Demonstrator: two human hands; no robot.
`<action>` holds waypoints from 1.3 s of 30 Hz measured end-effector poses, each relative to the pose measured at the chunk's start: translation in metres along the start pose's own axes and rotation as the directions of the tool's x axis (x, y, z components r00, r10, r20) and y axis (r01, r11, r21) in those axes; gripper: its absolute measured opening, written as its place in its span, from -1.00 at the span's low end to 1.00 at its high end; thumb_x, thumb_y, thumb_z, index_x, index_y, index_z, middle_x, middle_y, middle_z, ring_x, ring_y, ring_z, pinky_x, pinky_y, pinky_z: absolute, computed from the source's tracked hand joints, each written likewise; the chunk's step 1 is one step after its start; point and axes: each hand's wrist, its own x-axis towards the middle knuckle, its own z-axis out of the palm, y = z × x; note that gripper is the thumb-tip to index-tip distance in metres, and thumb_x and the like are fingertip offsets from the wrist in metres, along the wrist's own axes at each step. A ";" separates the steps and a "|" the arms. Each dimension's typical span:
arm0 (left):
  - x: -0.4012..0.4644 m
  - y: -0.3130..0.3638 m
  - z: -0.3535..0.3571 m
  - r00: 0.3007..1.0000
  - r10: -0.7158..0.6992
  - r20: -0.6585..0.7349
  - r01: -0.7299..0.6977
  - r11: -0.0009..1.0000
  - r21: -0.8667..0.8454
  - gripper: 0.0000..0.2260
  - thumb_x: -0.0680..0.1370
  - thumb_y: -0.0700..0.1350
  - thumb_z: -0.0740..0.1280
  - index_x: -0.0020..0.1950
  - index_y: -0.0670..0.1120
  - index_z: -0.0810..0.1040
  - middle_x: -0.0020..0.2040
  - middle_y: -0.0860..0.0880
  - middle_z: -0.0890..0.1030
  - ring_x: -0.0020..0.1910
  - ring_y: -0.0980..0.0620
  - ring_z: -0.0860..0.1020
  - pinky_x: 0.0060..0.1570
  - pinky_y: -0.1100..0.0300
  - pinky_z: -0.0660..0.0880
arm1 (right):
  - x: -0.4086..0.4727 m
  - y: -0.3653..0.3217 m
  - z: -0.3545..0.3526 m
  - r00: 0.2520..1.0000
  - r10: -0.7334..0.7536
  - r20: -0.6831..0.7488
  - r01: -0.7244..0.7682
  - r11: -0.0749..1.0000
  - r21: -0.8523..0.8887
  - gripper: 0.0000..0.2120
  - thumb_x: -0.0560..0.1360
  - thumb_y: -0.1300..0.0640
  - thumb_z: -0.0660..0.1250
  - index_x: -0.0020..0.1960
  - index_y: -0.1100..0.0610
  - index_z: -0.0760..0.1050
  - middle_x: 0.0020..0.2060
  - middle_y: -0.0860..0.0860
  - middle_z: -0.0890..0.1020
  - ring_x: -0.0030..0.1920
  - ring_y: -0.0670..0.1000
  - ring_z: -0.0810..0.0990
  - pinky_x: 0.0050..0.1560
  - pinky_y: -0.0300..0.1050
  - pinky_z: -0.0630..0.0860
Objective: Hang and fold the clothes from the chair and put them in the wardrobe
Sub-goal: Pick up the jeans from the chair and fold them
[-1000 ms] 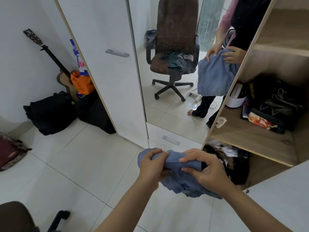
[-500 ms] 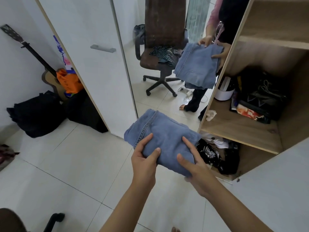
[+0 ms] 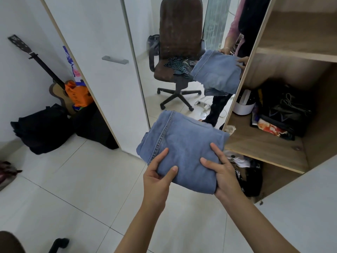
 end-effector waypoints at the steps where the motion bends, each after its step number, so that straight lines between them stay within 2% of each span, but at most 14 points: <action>1: 0.000 0.000 0.002 1.000 0.013 -0.013 -0.013 1.000 0.022 -0.56 0.37 -0.27 0.45 0.23 -0.04 0.55 0.27 0.02 0.53 0.23 0.03 0.54 0.01 0.09 0.59 | 0.000 -0.003 0.002 0.999 -0.031 0.007 0.032 0.999 -0.010 -0.41 0.15 0.36 0.48 0.15 0.02 0.58 0.20 0.05 0.58 0.13 0.14 0.61 0.06 0.10 0.59; 5: 0.005 -0.007 0.005 1.000 0.010 -0.020 -0.007 0.990 0.143 -0.53 0.42 -0.21 0.45 0.29 0.06 0.49 0.30 0.09 0.49 0.21 0.12 0.53 -0.05 0.23 0.57 | 0.003 -0.016 0.004 0.991 -0.122 0.048 0.125 0.990 -0.063 -0.46 0.18 0.38 0.48 0.09 -0.01 0.61 0.20 -0.01 0.57 0.16 0.09 0.60 0.10 0.15 0.58; 8: 0.008 -0.010 0.002 0.995 -0.096 -0.037 0.101 0.982 0.162 -0.49 0.40 -0.13 0.48 0.30 0.16 0.46 0.29 0.14 0.47 0.20 0.11 0.52 -0.03 0.23 0.55 | 0.004 -0.021 0.000 0.983 -0.166 0.079 0.174 0.979 -0.107 -0.50 0.26 0.46 0.44 0.08 0.02 0.60 0.13 -0.06 0.60 0.13 0.04 0.61 0.09 0.13 0.58; 11: 0.014 -0.010 -0.003 0.946 -0.321 -0.050 0.324 0.944 0.068 -0.47 0.36 0.02 0.47 0.29 0.24 0.43 0.32 0.11 0.42 0.26 -0.06 0.45 0.21 -0.16 0.37 | 0.006 -0.029 -0.009 0.975 -0.189 0.120 0.208 0.963 -0.173 -0.51 0.26 0.46 0.45 0.06 0.00 0.61 0.12 -0.08 0.61 0.13 0.01 0.60 0.09 0.10 0.58; 14: 0.031 -0.006 -0.014 0.909 -0.417 0.019 0.417 0.908 -0.033 -0.51 0.42 0.09 0.39 0.32 0.28 0.37 0.36 0.07 0.45 0.27 -0.11 0.47 0.23 -0.30 0.31 | 0.007 -0.039 -0.020 0.964 -0.186 0.188 0.226 0.948 -0.223 -0.51 0.23 0.44 0.46 0.04 -0.01 0.62 0.15 -0.08 0.60 0.16 0.03 0.59 0.11 0.10 0.57; 17: 0.048 -0.004 -0.020 0.878 -0.356 0.321 0.366 0.930 0.030 -0.58 0.57 0.07 0.25 0.43 0.24 0.29 0.41 0.04 0.42 0.33 -0.16 0.45 0.20 -0.38 0.36 | 0.009 -0.051 -0.031 0.956 -0.158 0.249 0.221 0.942 -0.251 -0.53 0.16 0.33 0.53 0.01 -0.01 0.64 0.13 -0.08 0.62 0.16 0.05 0.60 0.07 0.09 0.59; 18: 0.052 -0.004 -0.020 0.864 -0.345 0.368 0.347 0.936 0.064 -0.55 0.56 0.04 0.25 0.43 0.26 0.27 0.41 0.04 0.42 0.33 -0.16 0.45 0.17 -0.36 0.41 | 0.010 -0.056 -0.034 0.951 -0.151 0.268 0.222 0.940 -0.259 -0.51 0.10 0.24 0.60 0.01 -0.01 0.64 0.12 -0.09 0.63 0.15 0.04 0.61 0.02 0.05 0.61; 20: 0.058 -0.002 -0.013 0.866 -0.351 0.356 0.332 0.936 0.116 -0.50 0.49 -0.03 0.32 0.37 0.34 0.31 0.37 0.10 0.47 0.27 -0.09 0.52 0.07 -0.20 0.52 | 0.014 -0.068 -0.041 0.945 -0.157 0.287 0.239 0.930 -0.278 -0.35 -0.09 0.03 0.70 -0.01 -0.03 0.65 0.08 -0.13 0.65 0.09 -0.01 0.64 -0.11 -0.09 0.62; 22: 0.063 0.000 -0.002 0.873 -0.343 0.346 0.306 0.939 0.159 -0.47 0.46 -0.04 0.35 0.32 0.40 0.28 0.34 0.19 0.47 0.23 0.02 0.55 0.03 -0.05 0.56 | 0.018 -0.080 -0.048 0.947 -0.164 0.276 0.239 0.933 -0.267 -0.27 -0.21 -0.03 0.70 -0.04 -0.05 0.66 0.04 -0.16 0.66 0.05 -0.03 0.65 -0.17 -0.15 0.61; 26: 0.073 0.007 0.024 0.808 -0.357 0.469 0.260 0.930 0.260 -0.35 0.37 0.19 0.44 0.32 0.47 0.14 0.27 0.37 0.46 0.26 0.11 0.52 0.06 -0.04 0.56 | 0.021 -0.104 -0.067 0.953 -0.187 0.238 0.249 0.931 -0.267 -0.22 -0.26 -0.03 0.70 -0.03 -0.04 0.66 0.02 -0.15 0.67 0.01 -0.03 0.67 -0.21 -0.16 0.61; 28: 0.079 0.008 0.036 0.771 -0.363 0.523 0.245 0.927 0.283 -0.29 0.33 0.23 0.45 0.38 0.42 0.16 0.34 0.32 0.43 0.30 0.09 0.49 0.08 -0.02 0.55 | 0.020 -0.112 -0.077 0.952 -0.202 0.229 0.265 0.918 -0.294 -0.24 -0.27 -0.04 0.70 -0.05 -0.04 0.67 0.00 -0.15 0.67 -0.01 -0.04 0.67 -0.22 -0.18 0.60; 31: 0.086 0.007 0.057 0.751 -0.363 0.552 0.241 0.928 0.283 -0.40 0.45 0.02 0.43 0.42 0.29 0.27 0.39 0.15 0.43 0.31 0.00 0.49 0.12 -0.02 0.54 | 0.019 -0.122 -0.088 0.951 -0.228 0.208 0.286 0.905 -0.316 -0.25 -0.28 -0.05 0.70 -0.08 -0.04 0.67 0.00 -0.13 0.67 -0.02 -0.05 0.67 -0.22 -0.20 0.60; 34: 0.091 0.004 0.077 0.728 -0.367 0.579 0.245 0.928 0.280 -0.39 0.45 -0.25 0.41 0.39 0.22 0.37 0.34 0.11 0.50 0.27 0.01 0.52 0.12 0.03 0.54 | 0.015 -0.132 -0.099 0.948 -0.264 0.180 0.310 0.897 -0.316 -0.27 -0.28 -0.06 0.70 -0.10 -0.04 0.68 -0.02 -0.15 0.68 -0.03 -0.07 0.67 -0.22 -0.21 0.60; 39: 0.103 0.003 0.114 0.669 -0.397 0.628 0.332 0.916 0.225 -0.36 0.34 -0.33 0.42 0.35 0.11 0.46 0.26 0.05 0.57 0.21 -0.05 0.56 0.06 0.04 0.56 | 0.006 -0.151 -0.113 0.922 -0.370 0.114 0.387 0.875 -0.291 -0.29 -0.29 -0.08 0.69 -0.12 -0.07 0.69 -0.06 -0.21 0.68 -0.06 -0.12 0.67 -0.23 -0.24 0.60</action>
